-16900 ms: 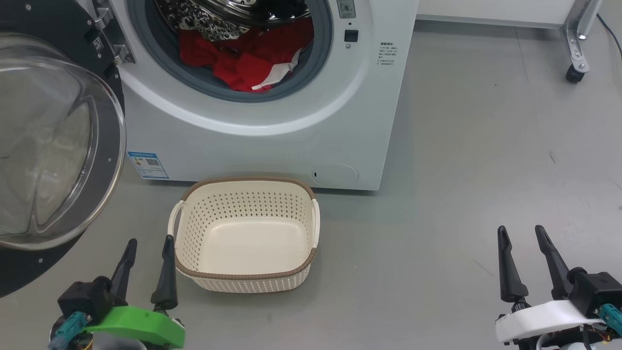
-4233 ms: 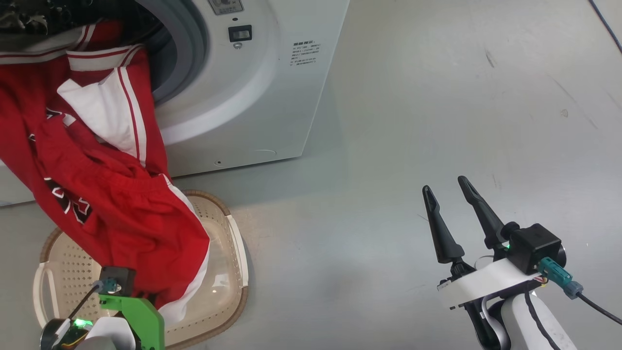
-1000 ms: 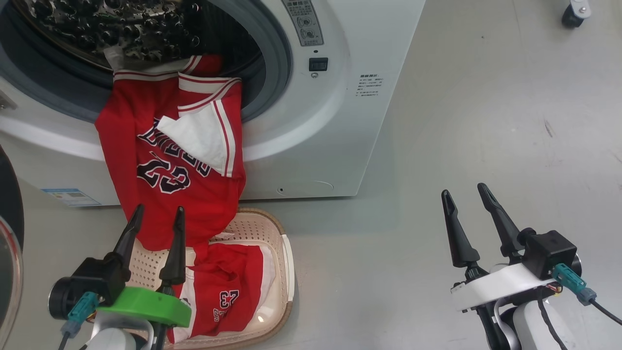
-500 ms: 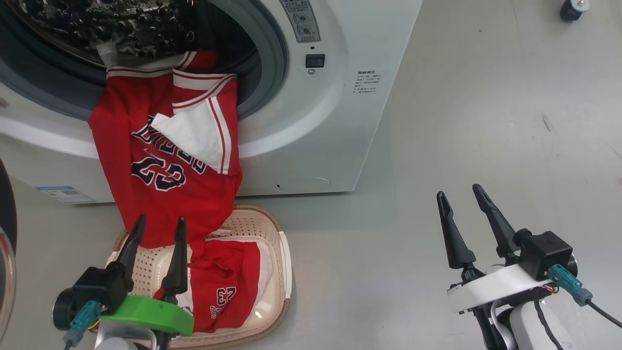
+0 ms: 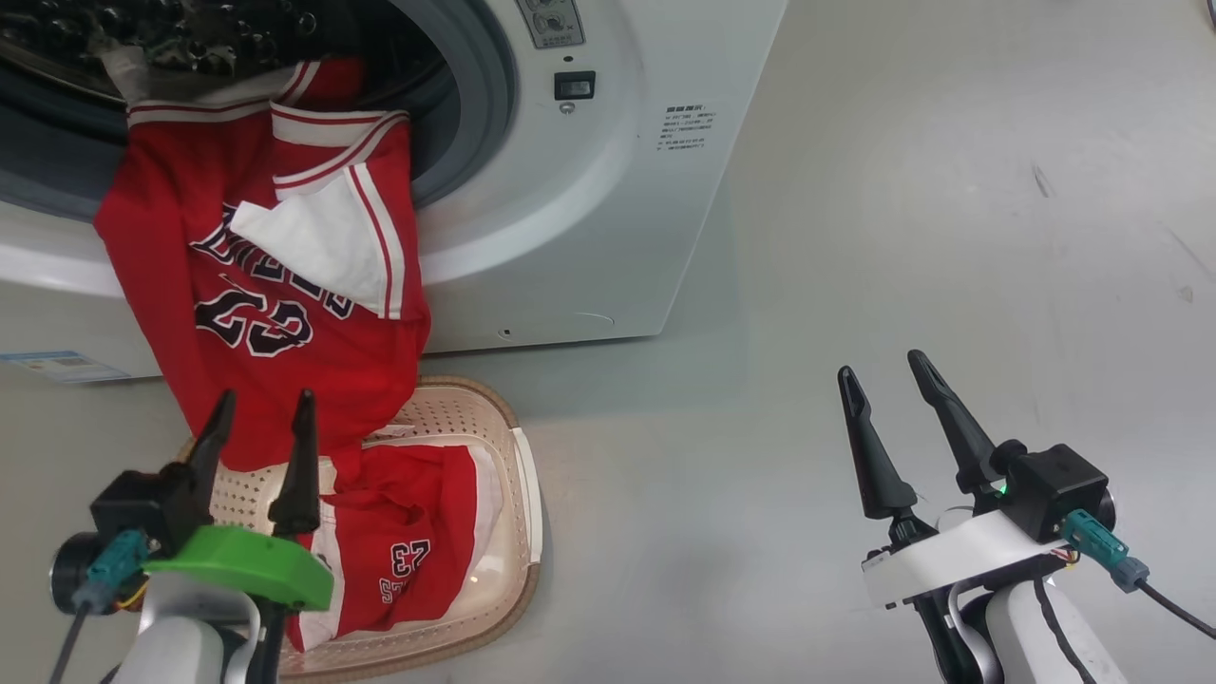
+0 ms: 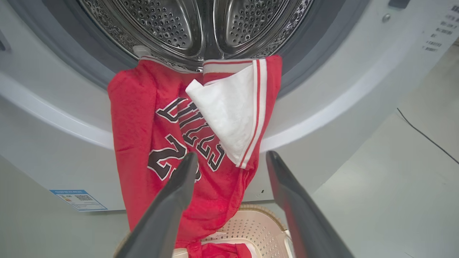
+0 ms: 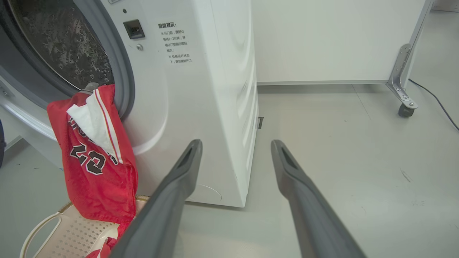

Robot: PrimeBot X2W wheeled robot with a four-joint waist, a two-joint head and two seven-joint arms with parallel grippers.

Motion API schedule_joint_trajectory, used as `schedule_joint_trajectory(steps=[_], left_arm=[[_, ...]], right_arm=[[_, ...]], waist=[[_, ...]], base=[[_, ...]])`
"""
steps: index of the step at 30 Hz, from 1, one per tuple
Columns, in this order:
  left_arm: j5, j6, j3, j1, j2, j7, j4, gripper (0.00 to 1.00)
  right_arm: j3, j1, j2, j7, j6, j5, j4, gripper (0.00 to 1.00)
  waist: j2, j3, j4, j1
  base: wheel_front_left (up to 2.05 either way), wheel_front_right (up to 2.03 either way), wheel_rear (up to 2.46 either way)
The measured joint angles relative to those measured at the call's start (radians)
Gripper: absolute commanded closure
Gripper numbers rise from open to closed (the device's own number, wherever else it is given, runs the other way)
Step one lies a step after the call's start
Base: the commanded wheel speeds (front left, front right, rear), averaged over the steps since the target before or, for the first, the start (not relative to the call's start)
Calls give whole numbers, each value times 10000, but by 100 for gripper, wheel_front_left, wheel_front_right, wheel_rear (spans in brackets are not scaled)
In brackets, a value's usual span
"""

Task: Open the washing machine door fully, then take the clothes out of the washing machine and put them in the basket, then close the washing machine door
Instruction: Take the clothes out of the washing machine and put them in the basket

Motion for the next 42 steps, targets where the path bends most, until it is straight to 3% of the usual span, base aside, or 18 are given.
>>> schedule_joint_trajectory(steps=[10,17,42], left_arm=[[-740,4,487,-1251,253,1289,888,0],[-696,196,683,-2260,802,2102,1779,0],[-414,1032,1131,-4816,1695,3289,4169,0]], right_arm=[[176,-299,6,0,17,0,-59,0],[290,-473,19,0,27,0,-71,0],[410,-825,46,0,-17,178,-259,0]], waist=[[0,588,-518,0],[0,935,-904,0],[0,1876,-1654,0]], base=[[0,0,0],[0,0,0],[0,0,0]])
